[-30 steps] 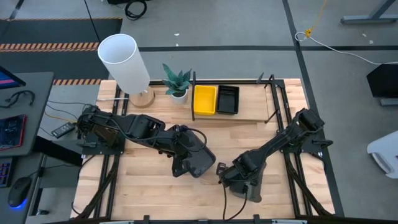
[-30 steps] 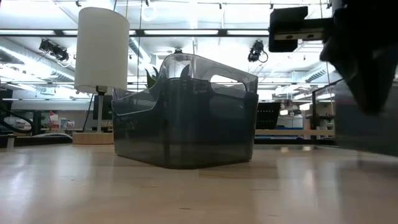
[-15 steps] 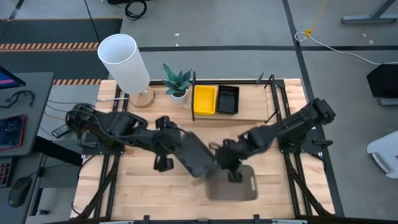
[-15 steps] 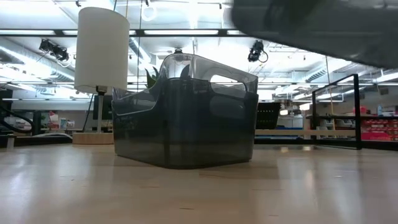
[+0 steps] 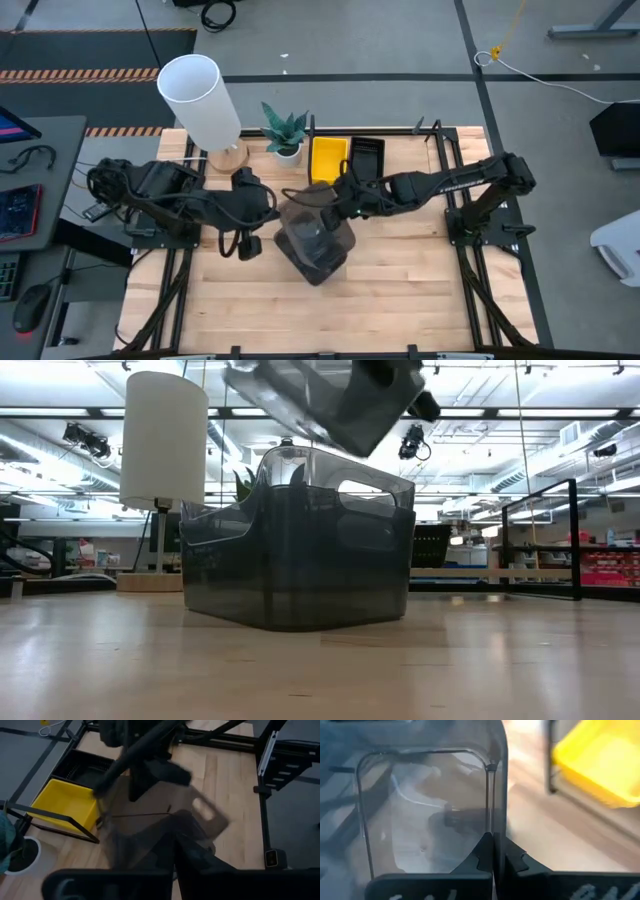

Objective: Stack baskets on shelf by color
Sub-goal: Stack the right transparent black bin into the left black bin

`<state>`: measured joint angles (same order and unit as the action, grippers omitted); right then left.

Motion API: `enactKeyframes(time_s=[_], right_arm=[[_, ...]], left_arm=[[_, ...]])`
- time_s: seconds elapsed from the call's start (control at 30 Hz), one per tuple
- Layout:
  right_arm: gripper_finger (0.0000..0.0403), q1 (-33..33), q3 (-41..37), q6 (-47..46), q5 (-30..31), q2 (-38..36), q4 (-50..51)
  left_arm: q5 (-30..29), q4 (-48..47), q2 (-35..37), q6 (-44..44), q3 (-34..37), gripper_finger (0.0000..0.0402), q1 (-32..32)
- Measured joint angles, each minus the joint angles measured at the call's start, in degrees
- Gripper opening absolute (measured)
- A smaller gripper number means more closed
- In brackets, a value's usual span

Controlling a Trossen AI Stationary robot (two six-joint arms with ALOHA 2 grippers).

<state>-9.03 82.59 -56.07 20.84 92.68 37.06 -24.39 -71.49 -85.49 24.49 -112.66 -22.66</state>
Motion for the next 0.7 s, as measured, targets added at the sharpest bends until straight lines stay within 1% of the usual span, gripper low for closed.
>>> enactKeyframes(time_s=[0.13,0.27,0.33,0.53,0.7], right_arm=[[0.0005,1.4,-2.0,-3.0,0.1,0.0,-0.7],[0.0005,0.9,-2.6,-3.3,0.1,1.3,-1.0],[0.0005,0.4,-2.7,-2.5,-0.2,3.2,-0.8],[0.0005,0.1,-2.7,-2.8,-4.1,8.3,0.7],[0.0011,0.2,-2.7,-1.0,-10.3,9.2,4.4]], left_arm=[[0.0,0.1,0.1,0.2,0.0,0.0023,-0.1],[0.0,0.1,0.1,-0.1,0.0,0.0023,-0.1],[0.0,0.0,0.1,-0.1,0.0,0.0019,-0.1],[0.2,-0.9,0.1,0.0,0.0,0.0014,-0.1],[0.2,-1.2,0.1,0.3,0.0,0.0022,-0.4]])
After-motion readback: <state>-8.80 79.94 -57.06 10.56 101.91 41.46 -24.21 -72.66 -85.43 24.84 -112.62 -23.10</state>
